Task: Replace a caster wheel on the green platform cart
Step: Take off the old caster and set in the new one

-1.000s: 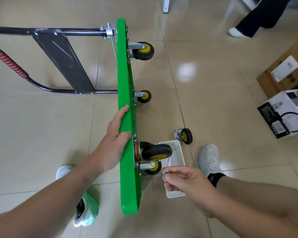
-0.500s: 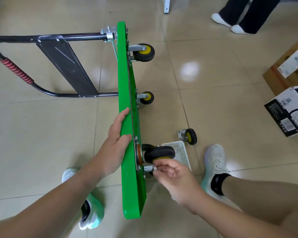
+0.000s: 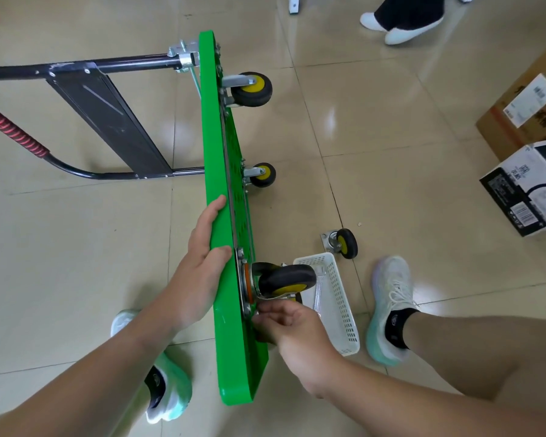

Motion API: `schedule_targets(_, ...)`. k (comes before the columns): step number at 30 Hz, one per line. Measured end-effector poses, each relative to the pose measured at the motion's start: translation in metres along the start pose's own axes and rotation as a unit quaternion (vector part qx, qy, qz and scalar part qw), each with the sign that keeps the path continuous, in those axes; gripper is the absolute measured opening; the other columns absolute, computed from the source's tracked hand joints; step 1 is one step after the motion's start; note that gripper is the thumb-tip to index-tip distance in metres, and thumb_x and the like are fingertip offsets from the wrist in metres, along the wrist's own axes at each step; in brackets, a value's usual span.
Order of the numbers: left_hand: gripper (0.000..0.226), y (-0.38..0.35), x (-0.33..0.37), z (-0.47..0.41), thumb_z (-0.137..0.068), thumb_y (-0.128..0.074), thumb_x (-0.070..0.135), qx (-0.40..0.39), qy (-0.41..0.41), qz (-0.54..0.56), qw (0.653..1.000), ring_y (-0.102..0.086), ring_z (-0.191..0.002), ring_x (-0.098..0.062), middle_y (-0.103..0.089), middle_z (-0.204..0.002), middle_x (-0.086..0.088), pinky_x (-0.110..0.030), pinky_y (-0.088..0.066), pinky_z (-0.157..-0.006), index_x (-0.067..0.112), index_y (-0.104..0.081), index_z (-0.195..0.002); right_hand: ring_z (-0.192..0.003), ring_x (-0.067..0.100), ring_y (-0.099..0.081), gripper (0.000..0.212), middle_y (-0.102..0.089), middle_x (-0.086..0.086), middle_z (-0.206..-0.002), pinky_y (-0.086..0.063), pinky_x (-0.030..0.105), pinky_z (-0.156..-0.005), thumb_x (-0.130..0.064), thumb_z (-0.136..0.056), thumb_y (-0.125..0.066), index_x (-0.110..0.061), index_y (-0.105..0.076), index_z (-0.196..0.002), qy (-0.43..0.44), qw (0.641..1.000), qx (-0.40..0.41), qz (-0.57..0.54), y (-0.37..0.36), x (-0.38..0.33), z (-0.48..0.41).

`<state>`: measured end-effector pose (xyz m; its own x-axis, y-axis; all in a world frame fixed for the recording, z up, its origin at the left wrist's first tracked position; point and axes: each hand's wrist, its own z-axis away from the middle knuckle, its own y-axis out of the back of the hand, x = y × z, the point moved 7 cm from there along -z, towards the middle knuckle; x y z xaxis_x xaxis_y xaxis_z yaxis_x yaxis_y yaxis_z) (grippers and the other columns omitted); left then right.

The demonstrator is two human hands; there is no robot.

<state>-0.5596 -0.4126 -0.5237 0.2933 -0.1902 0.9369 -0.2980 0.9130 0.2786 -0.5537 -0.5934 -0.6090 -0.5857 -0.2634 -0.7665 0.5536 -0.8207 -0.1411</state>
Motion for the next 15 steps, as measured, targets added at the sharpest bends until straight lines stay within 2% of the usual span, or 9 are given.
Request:
schedule_targets(3,0.073,0.0,-0.001,0.0,-0.08,-0.041,0.048,0.002,-0.005,0.004,1.0,-0.035,-0.15,-0.017,-0.028,-0.165,0.019,-0.056,-0.031,-0.122,0.071,-0.022,-0.146,-0.098,0.028,-0.073,0.021,-0.077,0.008,-0.096,-0.054,0.05,-0.099,-0.024,-0.074,-0.083,-0.021,-0.077,-0.094,-0.011,1.0,0.0,-0.029,-0.002,0.005,-0.004)
schedule_targets(7,0.075,0.001,-0.003,-0.002,-0.076,-0.043,0.047,0.012,0.001,0.016,1.0,-0.038,-0.149,-0.021,-0.031,-0.164,0.018,-0.059,-0.031,-0.121,0.073,-0.025,-0.144,-0.102,0.032,-0.071,0.015,-0.077,0.012,-0.1,-0.052,0.049,-0.102,-0.008,-0.082,-0.079,-0.013,-0.077,-0.096,-0.027,0.997,-0.013,-0.073,-0.005,0.009,-0.006)
schedule_targets(15,0.075,0.001,-0.005,-0.002,-0.076,-0.044,0.046,0.009,0.002,0.025,1.0,-0.039,-0.149,-0.021,-0.031,-0.164,0.016,-0.059,-0.031,-0.121,0.072,-0.025,-0.144,-0.101,0.03,-0.072,0.015,-0.077,0.01,-0.102,-0.052,0.047,-0.102,-0.006,-0.087,-0.074,-0.014,-0.078,-0.099,-0.045,0.995,-0.012,-0.086,-0.005,0.012,-0.009)
